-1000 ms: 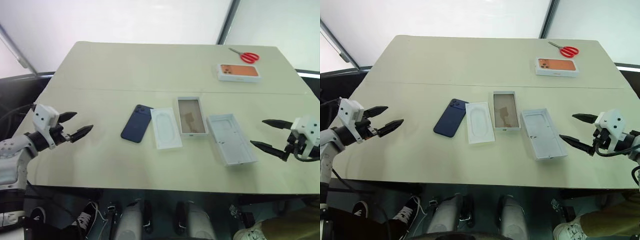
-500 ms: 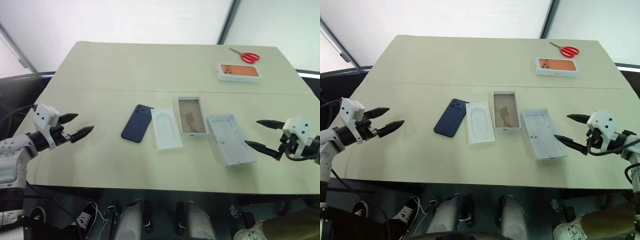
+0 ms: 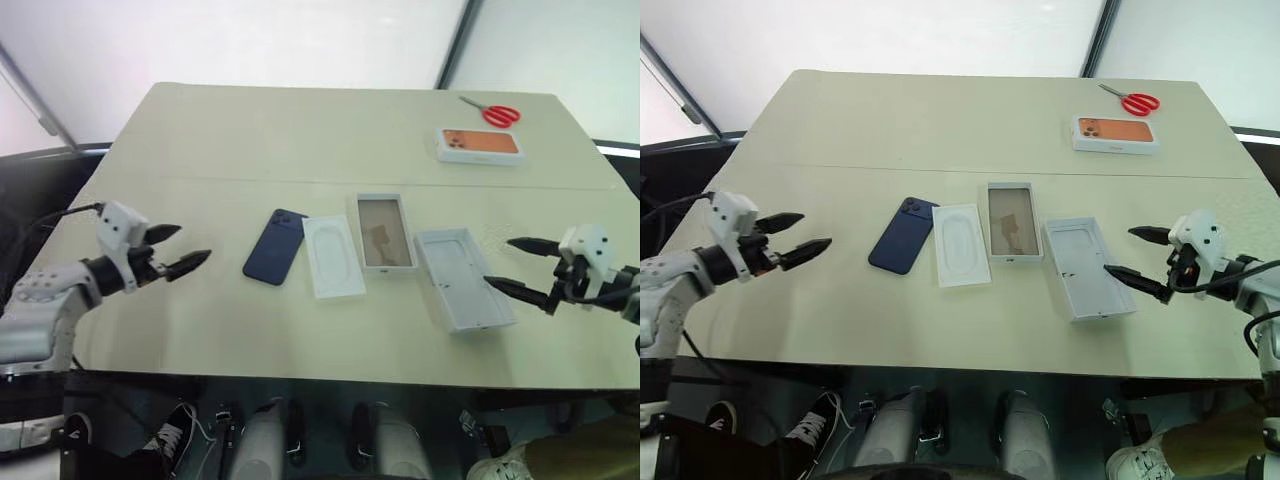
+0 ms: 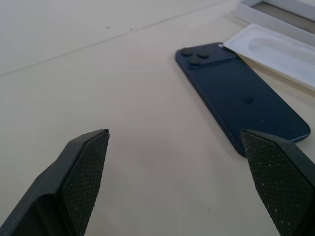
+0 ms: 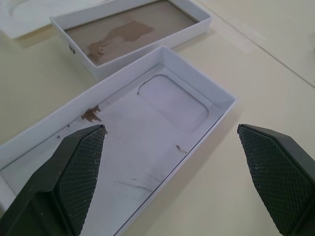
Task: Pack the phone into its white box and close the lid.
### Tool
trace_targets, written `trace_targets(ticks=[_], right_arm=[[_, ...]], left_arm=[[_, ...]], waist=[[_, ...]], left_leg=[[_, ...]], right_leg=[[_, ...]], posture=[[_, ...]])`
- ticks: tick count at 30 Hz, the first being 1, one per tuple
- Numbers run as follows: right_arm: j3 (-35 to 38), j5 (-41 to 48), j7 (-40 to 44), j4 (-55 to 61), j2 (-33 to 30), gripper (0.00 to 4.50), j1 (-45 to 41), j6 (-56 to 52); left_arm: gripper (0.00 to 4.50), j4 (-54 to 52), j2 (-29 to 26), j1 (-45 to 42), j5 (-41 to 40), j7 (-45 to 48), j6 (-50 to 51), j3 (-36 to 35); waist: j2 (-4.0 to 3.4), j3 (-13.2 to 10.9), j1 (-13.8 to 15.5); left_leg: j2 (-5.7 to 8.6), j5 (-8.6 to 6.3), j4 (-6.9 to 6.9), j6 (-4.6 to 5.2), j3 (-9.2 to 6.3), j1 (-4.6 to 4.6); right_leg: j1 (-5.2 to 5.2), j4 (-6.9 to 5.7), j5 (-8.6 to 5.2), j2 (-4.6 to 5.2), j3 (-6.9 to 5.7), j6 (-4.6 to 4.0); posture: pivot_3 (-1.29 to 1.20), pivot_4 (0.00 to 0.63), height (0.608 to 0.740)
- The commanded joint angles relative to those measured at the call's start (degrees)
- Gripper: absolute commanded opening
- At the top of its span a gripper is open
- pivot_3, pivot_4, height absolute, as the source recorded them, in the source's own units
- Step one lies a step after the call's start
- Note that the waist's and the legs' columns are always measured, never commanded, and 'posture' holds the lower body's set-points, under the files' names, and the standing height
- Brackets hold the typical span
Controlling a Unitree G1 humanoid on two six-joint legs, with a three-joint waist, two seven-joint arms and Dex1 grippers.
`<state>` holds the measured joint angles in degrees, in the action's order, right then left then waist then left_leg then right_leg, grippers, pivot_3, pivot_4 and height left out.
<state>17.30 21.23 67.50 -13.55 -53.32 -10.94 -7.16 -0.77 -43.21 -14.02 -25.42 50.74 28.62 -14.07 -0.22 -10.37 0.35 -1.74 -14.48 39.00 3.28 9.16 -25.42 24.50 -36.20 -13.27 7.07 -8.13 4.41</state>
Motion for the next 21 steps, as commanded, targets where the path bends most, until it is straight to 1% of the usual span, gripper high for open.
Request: trace_targets(ticks=[1, 4, 6, 8, 9, 11, 13, 17, 21], right_arm=[[-1.55, -0.03, -0.35, 3.43, -0.27, 4.49, -2.09, -0.95], [-4.15, -0.75, -1.83, 6.48, 0.62, 4.49, -4.63, -1.81], [-5.19, -0.30, -2.35, 7.37, 1.23, 4.49, -6.19, -3.19], [-6.39, -1.44, -3.13, 7.54, 1.72, 4.49, -7.11, -2.19], [-6.84, -1.85, -3.42, 7.63, 1.95, 4.49, -7.35, -1.73], [-7.40, -1.59, -3.58, 7.81, 2.45, 4.49, -7.64, -2.12], [-7.88, -2.20, -3.60, 7.84, 2.63, 4.49, -7.63, -1.61], [-7.48, -1.74, -3.55, 8.03, 2.55, 4.49, -7.28, -1.82], [-7.44, -1.80, -3.82, 8.60, 2.64, 4.49, -6.91, -1.49]], left_arm=[[4.47, -7.20, 2.64, -1.20, -4.35, -3.16, 6.77, 0.97], [4.47, -13.15, 6.29, -2.43, -7.24, -6.15, 12.98, 4.42], [4.47, -16.06, 6.53, -3.36, -5.94, -8.49, 16.69, 7.69], [4.47, -16.67, 8.45, -4.78, -9.69, -9.15, 22.07, 8.50], [4.47, -16.50, 9.44, -5.35, -11.03, -9.16, 22.95, 8.49], [4.47, -13.12, 13.07, -8.06, -16.85, -11.82, 30.85, 5.43], [4.47, -10.11, 14.62, -9.97, -20.74, -12.67, 36.73, 3.50], [4.47, -4.97, 17.24, -13.23, -24.59, -15.16, 43.71, 1.48], [4.47, -2.08, 20.00, -15.19, -27.55, -17.13, 50.26, 0.30]], waist=[[0.00, 0.00, 0.00], [0.01, 0.00, 0.03], [0.01, 0.00, 0.13], [0.01, 0.00, 0.24], [0.02, 0.00, 0.32], [0.02, 0.01, 0.41], [0.03, 0.00, 0.34], [0.04, 0.00, 0.21], [0.04, 0.00, 0.30]], left_leg=[[0.00, 0.00, 0.00, 0.00, 0.00, 0.00], [0.00, 0.04, 0.03, 0.07, 0.00, 0.00], [0.00, 0.07, 0.05, 0.11, 0.00, 0.00], [0.00, 0.09, 0.06, 0.15, 0.00, 0.00], [0.00, 0.09, 0.06, 0.16, 0.01, 0.01], [-0.01, 0.10, 0.09, 0.17, 0.00, 0.01], [-0.01, 0.12, 0.15, 0.20, -0.02, 0.00], [0.00, 0.13, 0.15, 0.20, 0.00, 0.05], [0.03, 0.13, 0.17, 0.20, 0.00, 0.05]], right_leg=[[-0.01, 0.00, 0.01, -0.01, 0.00, 0.02], [-0.04, 0.00, 0.02, -0.04, 0.00, 0.04], [-0.05, -0.01, 0.02, -0.06, 0.00, 0.04], [-0.06, -0.02, 0.02, -0.10, 0.00, 0.05], [-0.08, -0.02, 0.02, -0.14, 0.01, 0.05], [-0.09, -0.02, 0.02, -0.19, 0.00, 0.05], [-0.13, -0.04, 0.02, -0.26, -0.01, 0.07], [-0.13, -0.12, 0.00, -0.27, -0.01, 0.10], [-0.16, -0.13, 0.00, -0.27, -0.01, 0.11]], posture=[[0.00, 0.150, 0.738], [0.00, 0.150, 0.738], [0.00, 0.150, 0.738], [0.00, 0.150, 0.738], [0.00, 0.150, 0.738], [0.00, 0.150, 0.738], [0.00, 0.150, 0.738], [0.00, 0.150, 0.738], [0.00, 0.150, 0.738]])
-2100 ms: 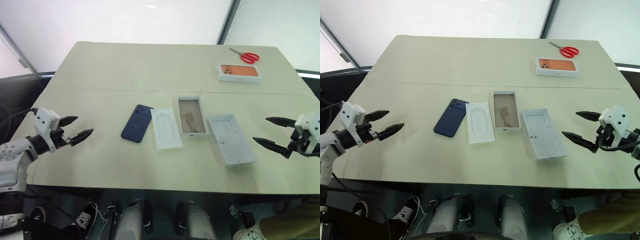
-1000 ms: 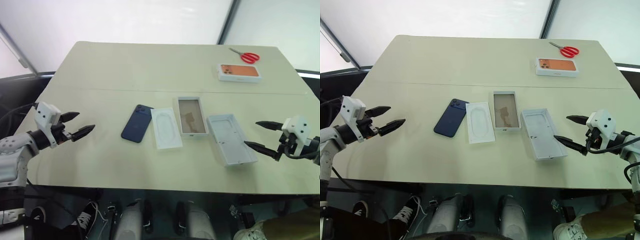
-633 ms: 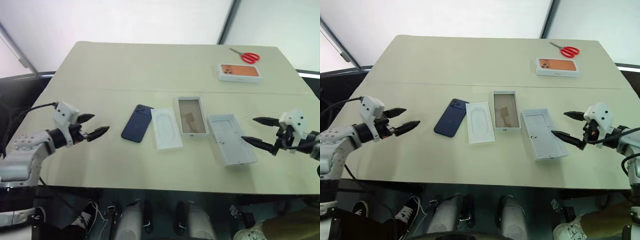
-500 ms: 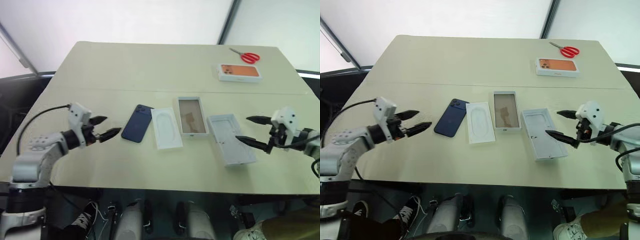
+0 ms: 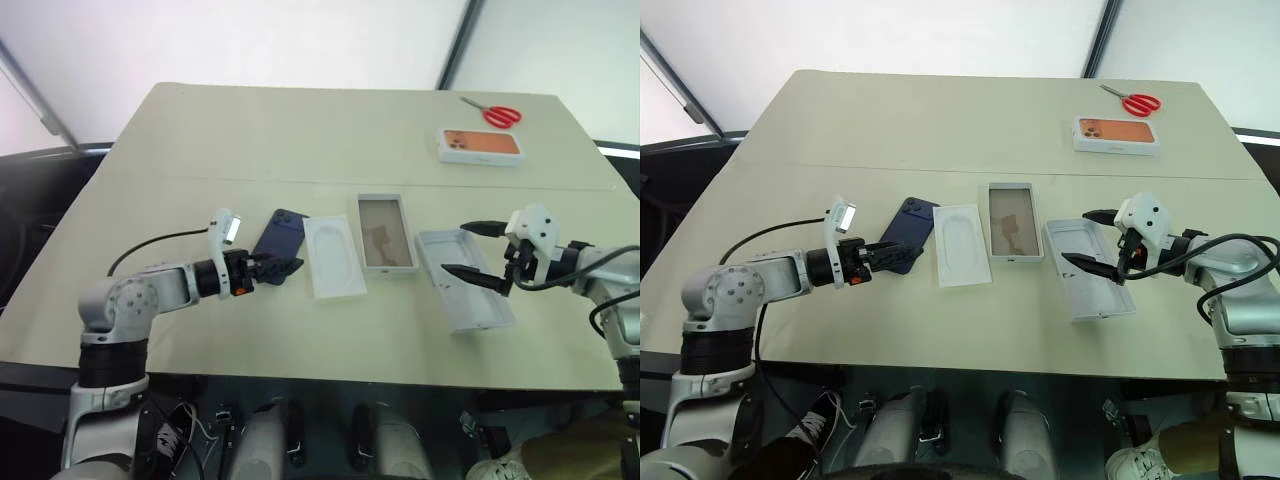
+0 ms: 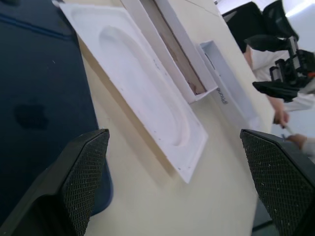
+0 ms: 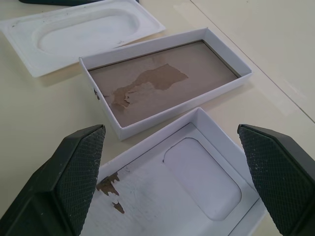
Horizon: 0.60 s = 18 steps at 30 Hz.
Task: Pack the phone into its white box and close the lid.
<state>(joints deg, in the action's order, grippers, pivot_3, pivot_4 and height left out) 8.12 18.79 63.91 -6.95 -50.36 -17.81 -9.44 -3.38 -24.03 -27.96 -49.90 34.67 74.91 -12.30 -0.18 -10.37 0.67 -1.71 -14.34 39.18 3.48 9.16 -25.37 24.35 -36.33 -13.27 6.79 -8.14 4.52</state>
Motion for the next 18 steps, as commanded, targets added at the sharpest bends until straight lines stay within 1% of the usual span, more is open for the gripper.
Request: trace_targets(ticks=[1, 3, 6, 8, 11, 13, 18], right_arm=[[1.62, 0.58, -0.31, 2.06, -0.21, 4.49, -0.03, 0.87], [1.47, 0.45, -0.44, 2.10, -0.11, 4.49, -0.03, 1.02], [0.76, 0.17, -0.93, 2.55, 0.55, 4.49, -0.29, 1.39], [0.06, 0.14, -0.89, 3.85, 0.79, 4.49, -0.35, 1.28], [-1.96, -0.05, 1.48, 6.20, 0.43, 4.49, 0.23, 1.72], [-3.34, -0.48, 2.83, 7.47, 0.47, 4.49, 0.32, 2.48], [-4.11, -0.36, 2.83, 7.87, 0.72, 4.49, -0.43, 2.22]], left_arm=[[4.47, 0.48, 1.63, -1.10, -3.30, -1.47, 4.62, -1.15], [4.47, 0.11, 2.63, -0.85, -3.36, -2.10, 5.10, -0.90], [4.47, 1.10, 6.12, -0.46, -3.70, -4.28, 6.28, -1.31], [4.47, 1.12, 5.94, -0.21, -2.11, -4.17, 4.87, 0.25], [4.47, 4.22, 5.41, -1.04, -0.37, -3.62, 4.19, 1.84], [4.47, 6.80, 5.88, -2.17, -0.34, -3.41, 4.11, 1.55], [4.47, 9.38, 6.56, -3.98, -0.16, -3.70, 3.53, 1.39]], waist=[[0.00, 0.00, -0.05], [0.00, 0.00, -0.05], [0.00, 0.00, -0.03], [0.00, 0.00, -0.09], [0.00, 0.01, -0.12], [0.00, 0.02, -0.07], [0.00, 0.02, 0.08]], left_leg=[[0.00, 0.00, 0.00, 0.00, 0.00, 0.00], [0.00, 0.01, 0.00, -0.01, -0.01, 0.01], [0.00, 0.01, 0.00, -0.02, -0.01, 0.02], [0.00, 0.01, 0.00, -0.02, -0.01, 0.02], [-0.02, 0.03, -0.01, -0.06, -0.02, 0.03], [-0.02, 0.03, -0.01, -0.06, -0.02, 0.04], [0.00, 0.02, 0.00, -0.06, -0.03, 0.04]], right_leg=[[0.00, 0.00, 0.00, 0.00, 0.00, 0.00], [0.00, -0.01, 0.00, 0.00, 0.00, 0.00], [-0.01, -0.01, 0.00, 0.00, 0.01, 0.00], [-0.02, -0.01, 0.00, 0.00, 0.01, 0.00], [0.00, -0.02, 0.00, -0.01, 0.01, -0.01], [-0.02, -0.02, 0.00, -0.01, 0.01, -0.01], [-0.02, -0.02, 0.00, 0.02, 0.01, -0.02]], posture=[[0.00, 0.150, 0.738], [0.00, 0.150, 0.738], [0.00, 0.150, 0.738], [0.00, 0.150, 0.738], [0.00, 0.150, 0.738], [0.00, 0.150, 0.738], [0.00, 0.150, 0.738]])
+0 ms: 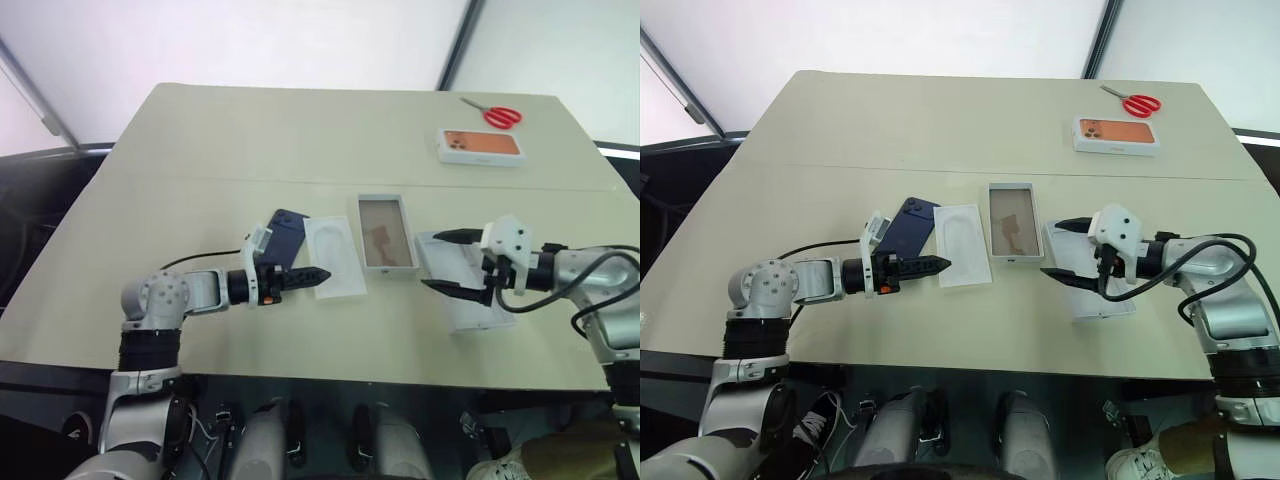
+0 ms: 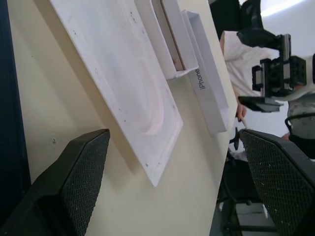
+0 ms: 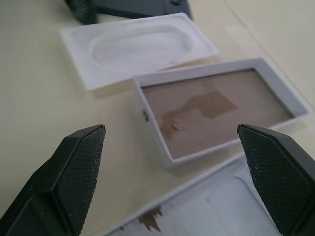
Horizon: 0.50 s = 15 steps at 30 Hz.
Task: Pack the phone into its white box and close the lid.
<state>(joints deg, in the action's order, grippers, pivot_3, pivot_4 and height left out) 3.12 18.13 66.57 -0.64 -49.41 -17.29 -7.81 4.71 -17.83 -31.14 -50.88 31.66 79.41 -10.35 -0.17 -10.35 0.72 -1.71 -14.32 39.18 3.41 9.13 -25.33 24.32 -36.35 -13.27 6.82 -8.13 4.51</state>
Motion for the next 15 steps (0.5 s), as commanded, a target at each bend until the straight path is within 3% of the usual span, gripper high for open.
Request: trace_targets(ticks=[1, 10, 13, 15], right_arm=[[0.61, 0.19, 0.17, 1.73, -0.12, 4.49, -1.06, 0.68], [-1.01, -1.77, -0.56, 1.18, 1.02, 4.49, -1.53, 2.47], [-1.10, -1.93, -0.82, 0.99, 1.19, 4.50, -1.79, 2.60], [-1.17, -2.14, -0.95, 0.76, 1.27, 4.50, -1.88, 2.85]], left_arm=[[4.47, 1.97, 1.09, -1.13, 0.37, -1.01, -0.66, -1.20], [4.47, 3.77, 5.18, -1.42, 2.28, -3.06, -3.86, -0.77], [3.58, 3.13, 5.34, -0.49, 2.77, -2.90, -4.07, 0.09], [2.56, 3.16, 5.70, -0.30, 2.74, -3.28, -4.02, -0.34]], waist=[[0.00, 0.01, 0.05], [0.01, 0.01, 0.02], [0.01, 0.01, -0.02], [0.01, 0.01, -0.04]], left_leg=[[0.00, 0.00, 0.00, 0.00, -0.02, 0.00], [-0.01, 0.01, 0.01, -0.01, -0.04, 0.01], [0.02, 0.01, 0.02, -0.01, -0.04, 0.01], [0.00, 0.01, 0.01, -0.01, -0.04, 0.01]], right_leg=[[-0.01, 0.00, 0.00, 0.00, 0.00, 0.00], [-0.04, 0.00, 0.01, 0.02, 0.00, -0.01], [-0.04, 0.00, 0.01, 0.03, -0.01, -0.01], [-0.03, 0.00, 0.00, 0.02, 0.00, -0.01]], posture=[[0.00, 0.150, 0.738], [0.00, 0.150, 0.738], [0.00, 0.150, 0.738], [0.00, 0.150, 0.738]])
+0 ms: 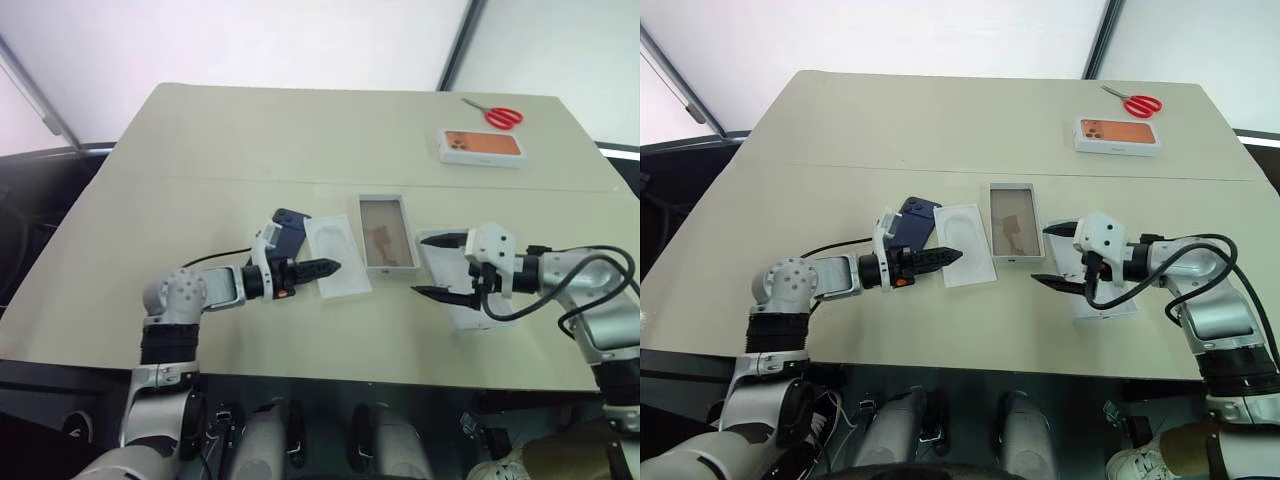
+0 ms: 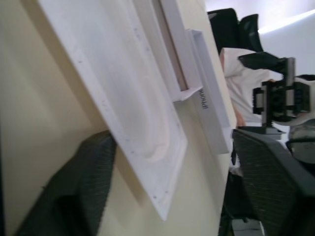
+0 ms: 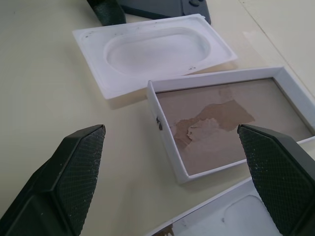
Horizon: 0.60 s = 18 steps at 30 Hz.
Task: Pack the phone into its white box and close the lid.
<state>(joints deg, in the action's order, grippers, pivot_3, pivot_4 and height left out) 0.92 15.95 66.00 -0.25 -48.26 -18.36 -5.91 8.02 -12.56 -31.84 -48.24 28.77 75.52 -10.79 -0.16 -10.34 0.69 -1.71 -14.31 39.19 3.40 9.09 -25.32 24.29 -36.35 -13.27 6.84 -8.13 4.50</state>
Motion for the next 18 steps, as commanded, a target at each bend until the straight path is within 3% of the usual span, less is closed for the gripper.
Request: trace_targets(ticks=[1, 5, 18], right_arm=[[0.98, -0.16, -0.50, 0.23, 0.13, 4.50, -0.86, 1.22], [0.89, -0.23, -0.65, 0.27, 0.06, 4.50, -1.03, 1.21], [0.85, 0.12, -1.26, 1.67, 0.99, 4.50, -2.18, -0.48]], left_arm=[[2.11, -0.03, 0.68, 0.30, -0.02, -0.68, -0.03, -0.37], [0.13, 0.25, 1.82, 0.07, -0.53, -2.09, 0.34, -1.95], [0.01, -0.07, 0.49, -0.33, -2.85, -2.72, 1.74, -5.77]], waist=[[0.00, 0.00, 0.00], [-0.01, 0.03, 0.05], [-0.01, 0.03, -0.15]], left_leg=[[0.00, 0.00, 0.00, 0.00, 0.00, 0.00], [0.00, 0.00, 0.00, 0.00, 0.00, 0.01], [-0.02, 0.00, 0.00, 0.00, 0.00, 0.05]], right_leg=[[0.00, 0.00, 0.00, 0.00, 0.00, 0.00], [-0.03, 0.00, 0.00, 0.02, 0.00, 0.00], [-0.05, 0.00, 0.00, 0.00, 0.00, 0.00]], posture=[[0.00, 0.150, 0.738], [0.00, 0.150, 0.738], [0.00, 0.150, 0.738]])
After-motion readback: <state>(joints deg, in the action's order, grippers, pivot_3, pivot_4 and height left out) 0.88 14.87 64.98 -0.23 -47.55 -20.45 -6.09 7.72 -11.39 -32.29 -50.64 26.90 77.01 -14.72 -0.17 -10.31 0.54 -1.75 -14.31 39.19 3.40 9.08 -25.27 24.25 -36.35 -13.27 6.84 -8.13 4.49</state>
